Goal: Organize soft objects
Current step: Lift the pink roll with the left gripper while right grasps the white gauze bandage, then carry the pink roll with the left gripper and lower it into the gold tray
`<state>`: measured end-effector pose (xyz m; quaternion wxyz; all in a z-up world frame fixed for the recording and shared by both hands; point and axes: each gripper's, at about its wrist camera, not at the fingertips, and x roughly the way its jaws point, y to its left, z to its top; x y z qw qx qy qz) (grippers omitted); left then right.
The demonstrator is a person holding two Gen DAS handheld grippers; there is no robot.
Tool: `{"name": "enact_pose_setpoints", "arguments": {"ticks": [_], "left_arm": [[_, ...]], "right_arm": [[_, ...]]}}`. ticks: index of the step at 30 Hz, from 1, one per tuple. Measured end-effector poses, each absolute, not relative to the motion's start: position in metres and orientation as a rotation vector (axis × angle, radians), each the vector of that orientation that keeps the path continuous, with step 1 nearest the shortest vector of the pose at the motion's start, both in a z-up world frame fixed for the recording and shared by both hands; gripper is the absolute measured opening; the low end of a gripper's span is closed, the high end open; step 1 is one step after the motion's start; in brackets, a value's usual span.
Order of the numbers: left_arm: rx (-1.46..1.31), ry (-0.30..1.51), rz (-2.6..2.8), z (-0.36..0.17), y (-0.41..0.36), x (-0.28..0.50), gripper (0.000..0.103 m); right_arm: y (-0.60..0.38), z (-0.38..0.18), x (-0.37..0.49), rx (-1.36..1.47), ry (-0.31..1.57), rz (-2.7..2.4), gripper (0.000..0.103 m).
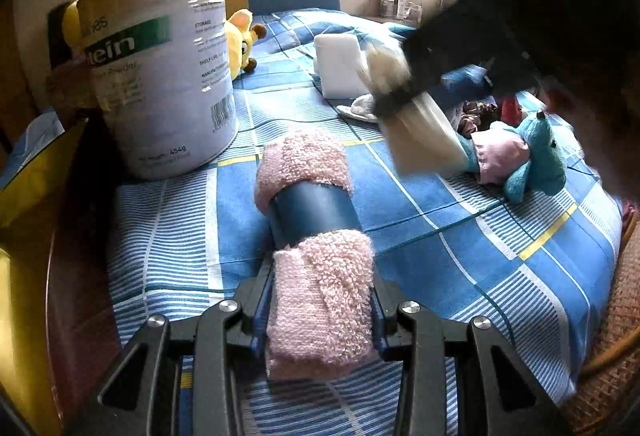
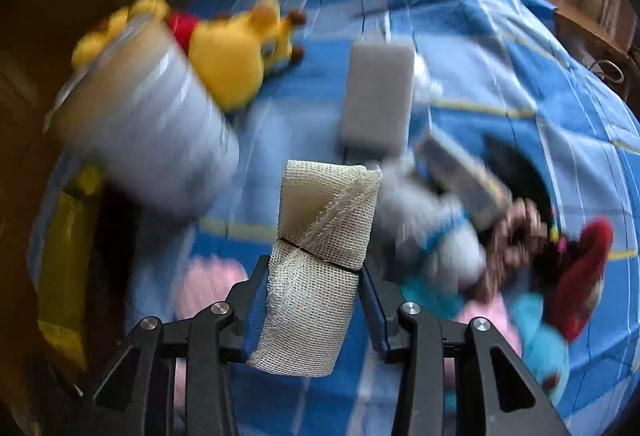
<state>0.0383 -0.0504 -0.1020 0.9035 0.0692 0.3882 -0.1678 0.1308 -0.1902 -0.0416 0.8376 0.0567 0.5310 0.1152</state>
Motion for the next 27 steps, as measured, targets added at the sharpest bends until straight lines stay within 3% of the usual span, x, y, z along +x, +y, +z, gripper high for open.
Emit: {"name": "enact_pose_setpoints", "arguments": {"ticks": [5,18,27], "left_arm": [[0.15,0.814,-0.341,-0.1,-0.054,0.038,0.038],[0.089,0.808,-0.376,-0.062,-0.04,0.023,0.031],[-0.135,0.779,-0.243,-0.006,0.048,0.016,0.032]], "right_arm": [[-0.186,-0.079,0.125,0.034,1.256,0.18,0.042],[-0.197,-0.084,0.125,0.045,1.249,0.198,0.044],[-0.186,-0.087,0.12,0.04,1.243,0.204,0.045]]}}
